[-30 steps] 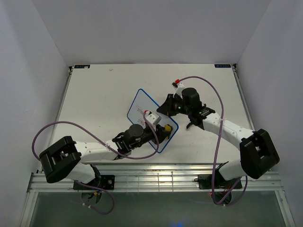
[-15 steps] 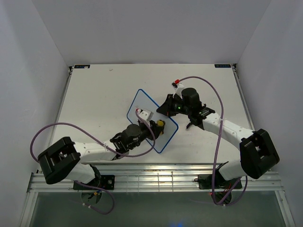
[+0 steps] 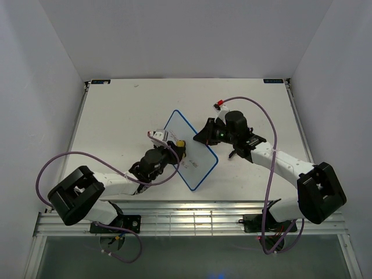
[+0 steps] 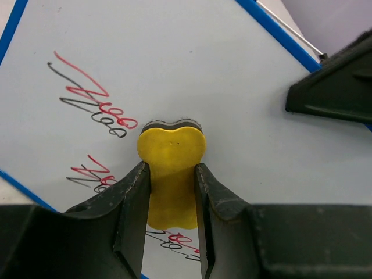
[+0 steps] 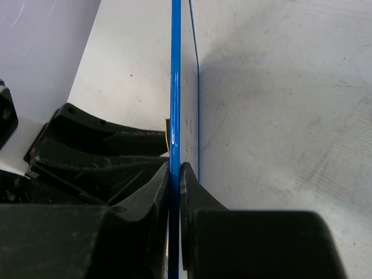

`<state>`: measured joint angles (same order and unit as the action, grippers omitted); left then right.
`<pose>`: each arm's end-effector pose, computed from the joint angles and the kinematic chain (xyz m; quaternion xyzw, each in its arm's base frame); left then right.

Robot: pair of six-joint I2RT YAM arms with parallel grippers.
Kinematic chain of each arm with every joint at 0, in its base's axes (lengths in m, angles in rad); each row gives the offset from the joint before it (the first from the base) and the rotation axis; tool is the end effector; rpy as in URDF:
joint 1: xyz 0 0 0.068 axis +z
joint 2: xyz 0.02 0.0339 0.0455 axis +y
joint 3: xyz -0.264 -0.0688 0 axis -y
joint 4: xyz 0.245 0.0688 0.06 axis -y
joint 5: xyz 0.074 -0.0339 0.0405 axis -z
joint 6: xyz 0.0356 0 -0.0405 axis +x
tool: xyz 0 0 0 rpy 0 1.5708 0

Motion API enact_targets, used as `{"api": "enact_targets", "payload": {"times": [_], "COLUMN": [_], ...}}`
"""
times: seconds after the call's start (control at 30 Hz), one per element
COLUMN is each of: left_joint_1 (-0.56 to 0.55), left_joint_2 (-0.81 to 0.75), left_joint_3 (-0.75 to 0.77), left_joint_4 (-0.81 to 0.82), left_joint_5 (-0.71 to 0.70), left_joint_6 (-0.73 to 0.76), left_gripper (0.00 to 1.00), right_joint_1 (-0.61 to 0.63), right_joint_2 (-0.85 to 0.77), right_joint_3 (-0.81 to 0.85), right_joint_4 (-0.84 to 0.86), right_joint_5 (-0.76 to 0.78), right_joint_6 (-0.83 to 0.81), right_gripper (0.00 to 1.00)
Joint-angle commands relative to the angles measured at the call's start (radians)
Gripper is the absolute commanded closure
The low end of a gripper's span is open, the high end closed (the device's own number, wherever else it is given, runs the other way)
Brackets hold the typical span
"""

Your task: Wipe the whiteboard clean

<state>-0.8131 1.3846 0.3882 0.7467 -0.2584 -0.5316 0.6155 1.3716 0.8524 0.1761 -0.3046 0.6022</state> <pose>0.1851 -0.1824 0.1731 0.0316 0.7864 -0.2994 0.5394 0.2485 0.1888 0.2665 -0.0928 0.8074 0.4274 0.3961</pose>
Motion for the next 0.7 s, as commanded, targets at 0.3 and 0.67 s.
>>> {"api": "enact_targets", "payload": {"times": [0.3, 0.67], "left_joint_1": [-0.234, -0.291], "left_joint_2": [0.021, 0.085], "left_joint_3": [-0.157, -0.077], "left_joint_4": [0.309, 0.244], "left_joint_5": [0.107, 0.053], "left_joint_6": [0.097, 0.142], "left_gripper": [1.0, 1.0], "right_joint_1": [0.026, 0.026], "right_joint_2": [-0.022, -0.029], "right_joint_3": [0.06, 0.05], "right_joint_4": [0.161, 0.194], "right_joint_5": [-0.156, -0.188], "right_joint_6": [0.14, 0.168], "right_gripper": [0.92, 0.92]}}
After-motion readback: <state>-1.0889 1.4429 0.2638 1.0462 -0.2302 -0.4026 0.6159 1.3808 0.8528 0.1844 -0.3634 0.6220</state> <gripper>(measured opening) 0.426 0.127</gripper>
